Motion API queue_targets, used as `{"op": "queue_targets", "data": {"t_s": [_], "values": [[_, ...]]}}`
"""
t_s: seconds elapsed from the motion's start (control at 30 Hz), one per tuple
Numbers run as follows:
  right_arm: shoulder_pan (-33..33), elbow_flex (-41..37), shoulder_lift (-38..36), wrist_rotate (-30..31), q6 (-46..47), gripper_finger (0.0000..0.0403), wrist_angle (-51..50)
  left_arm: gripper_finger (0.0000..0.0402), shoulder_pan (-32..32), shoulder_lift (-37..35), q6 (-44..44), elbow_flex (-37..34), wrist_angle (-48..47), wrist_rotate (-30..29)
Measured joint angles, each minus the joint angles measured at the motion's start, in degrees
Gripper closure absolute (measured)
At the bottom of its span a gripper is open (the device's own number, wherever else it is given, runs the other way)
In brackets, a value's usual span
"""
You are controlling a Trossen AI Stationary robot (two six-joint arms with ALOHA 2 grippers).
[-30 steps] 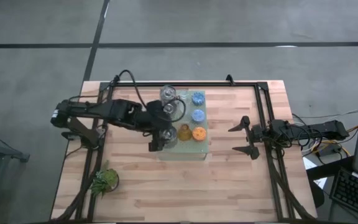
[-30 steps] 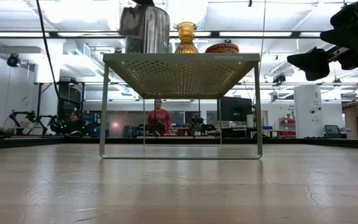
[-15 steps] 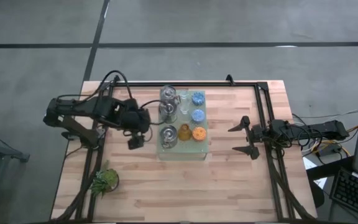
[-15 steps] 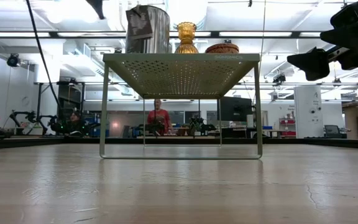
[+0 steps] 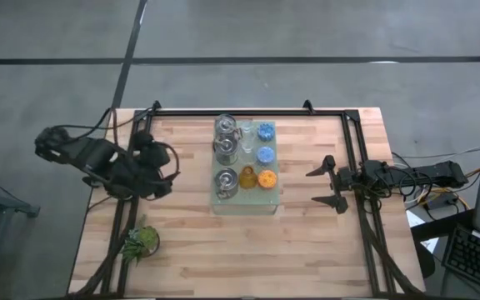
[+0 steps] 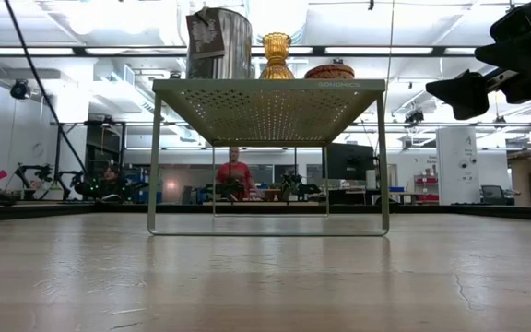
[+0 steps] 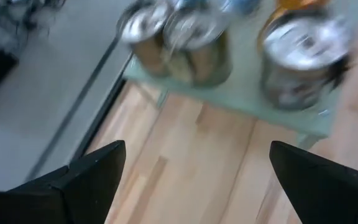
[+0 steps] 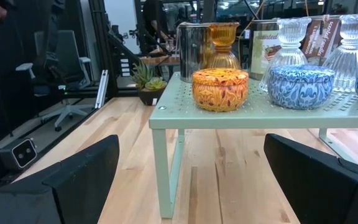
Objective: Pick & Place candle stick holders
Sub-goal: Return to Home Position
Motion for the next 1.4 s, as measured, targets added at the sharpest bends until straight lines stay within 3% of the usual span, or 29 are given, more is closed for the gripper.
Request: {"op": "queue_targets", "data": {"t_s": [0.23,0.4,0.73,1.0,1.07,1.13,1.27,1.4], "values": [[0.0,0.0,0.0,0.0,0.0,0.0012,0.0,0.0002,-0.6,-7.8,-11.9,-19.2,1.1,4.0],[0.0,0.0,0.0,0.0,0.0,0.0012,0.0,0.0002,-1.0,-10.6,-5.1,-30.8,11.4,8.8],[0.0,0.0,0.0,0.0,0.0,0.0012,0.0,0.0003,-1.5,-22.3,8.7,-44.2,42.7,8.3],[0.0,0.0,0.0,0.0,0.0,0.0012,0.0,0.0003,-1.5,-30.4,12.2,-58.7,77.6,27.0],[0.0,0.0,0.0,0.0,0.0,0.0012,0.0,0.0003,-1.6,-31.0,14.5,-61.0,83.1,30.8],[0.0,0.0,0.0,0.0,0.0,0.0012,0.0,0.0006,-1.6,-31.6,15.4,-62.4,83.9,31.0],[0.0,0.0,0.0,0.0,0.0,0.0012,0.0,0.0044,-1.6,-32.4,18.2,-63.5,83.5,28.8],[0.0,0.0,0.0,0.0,0.0,0.0012,0.0,0.0124,-1.6,-34.1,22.7,-63.6,82.9,28.4]]}}
